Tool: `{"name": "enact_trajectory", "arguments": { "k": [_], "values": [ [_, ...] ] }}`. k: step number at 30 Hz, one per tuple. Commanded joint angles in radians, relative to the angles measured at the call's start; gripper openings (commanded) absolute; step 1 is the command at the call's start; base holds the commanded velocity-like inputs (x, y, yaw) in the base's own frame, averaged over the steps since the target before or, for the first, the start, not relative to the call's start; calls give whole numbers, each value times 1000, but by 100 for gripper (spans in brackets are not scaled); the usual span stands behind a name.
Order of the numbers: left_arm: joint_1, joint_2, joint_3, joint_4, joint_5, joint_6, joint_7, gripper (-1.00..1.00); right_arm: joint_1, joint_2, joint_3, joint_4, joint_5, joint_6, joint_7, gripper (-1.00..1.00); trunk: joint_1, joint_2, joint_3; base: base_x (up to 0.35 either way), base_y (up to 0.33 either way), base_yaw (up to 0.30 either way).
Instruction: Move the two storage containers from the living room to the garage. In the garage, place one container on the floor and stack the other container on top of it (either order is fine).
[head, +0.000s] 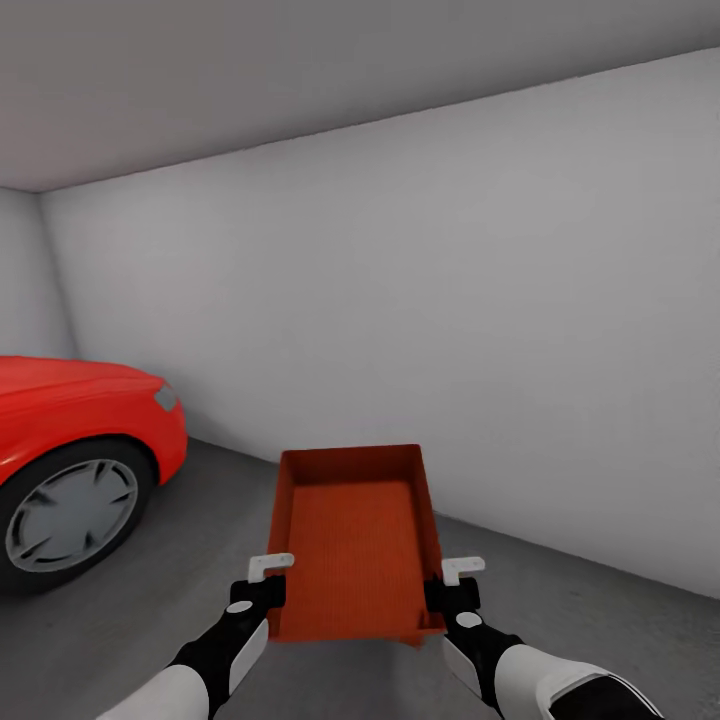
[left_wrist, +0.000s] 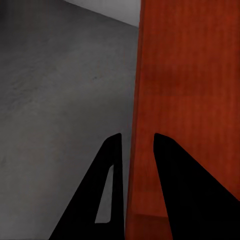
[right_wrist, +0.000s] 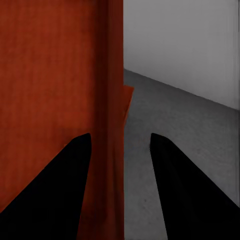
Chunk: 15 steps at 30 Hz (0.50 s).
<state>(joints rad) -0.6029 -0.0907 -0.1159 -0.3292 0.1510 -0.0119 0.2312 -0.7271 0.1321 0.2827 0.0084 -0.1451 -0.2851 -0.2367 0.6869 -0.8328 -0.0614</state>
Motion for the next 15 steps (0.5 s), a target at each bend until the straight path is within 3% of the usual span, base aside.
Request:
{"name": "enact_trajectory", "arguments": {
  "k": [1, 15],
  "values": [
    [0, 20, -8, 0, 19, 0, 8, -100, -2, 1, -31, -2, 19, -88, 14, -100, 1, -1, -2, 314, 186, -260],
    [0, 20, -7, -1, 19, 0, 8, -100, -2, 0, -31, -2, 19, -87, 14, -100, 1, -1, -10, 309, 190, -260]
  ]
}}
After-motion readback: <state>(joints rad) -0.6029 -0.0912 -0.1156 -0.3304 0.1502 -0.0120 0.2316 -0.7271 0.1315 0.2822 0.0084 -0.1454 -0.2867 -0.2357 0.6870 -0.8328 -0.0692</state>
